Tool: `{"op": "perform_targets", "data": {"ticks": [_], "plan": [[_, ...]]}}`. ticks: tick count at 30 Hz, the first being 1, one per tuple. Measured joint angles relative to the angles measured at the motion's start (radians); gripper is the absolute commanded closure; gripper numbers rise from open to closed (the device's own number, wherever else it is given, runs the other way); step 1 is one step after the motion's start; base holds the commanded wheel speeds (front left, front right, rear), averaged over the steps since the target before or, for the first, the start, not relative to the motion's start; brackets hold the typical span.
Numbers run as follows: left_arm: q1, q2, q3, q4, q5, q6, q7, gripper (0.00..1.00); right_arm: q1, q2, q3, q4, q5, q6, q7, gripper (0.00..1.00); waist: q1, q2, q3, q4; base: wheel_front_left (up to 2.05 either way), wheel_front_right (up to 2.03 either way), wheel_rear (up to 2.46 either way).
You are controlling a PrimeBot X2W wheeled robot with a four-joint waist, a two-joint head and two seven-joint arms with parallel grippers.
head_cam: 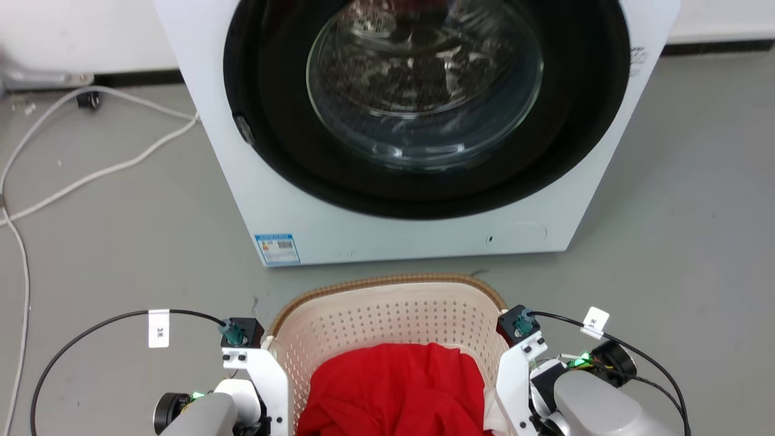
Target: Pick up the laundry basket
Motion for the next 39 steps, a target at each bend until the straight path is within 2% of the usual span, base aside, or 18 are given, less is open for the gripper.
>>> {"op": "perform_targets", "data": {"ticks": [14,39], "plan": [[0.035,0.001,-0.07,0.002,-0.061,0.0,0.028,1.0,0.04,-0.018,0.109,-0.002,0.153,0.0,0.028,1.0,0.0002,0.0,-0.103,-0.008,0.0,0.0,0.0],[0.054,-0.001,-0.142,0.022,-0.13,-0.001,0.031,1.0,0.057,-0.023,0.227,0.021,0.291,0.0,0.006,1.0,0.0004,0.0,-0.132,0.0,0.0,0.0,0.0]]}}
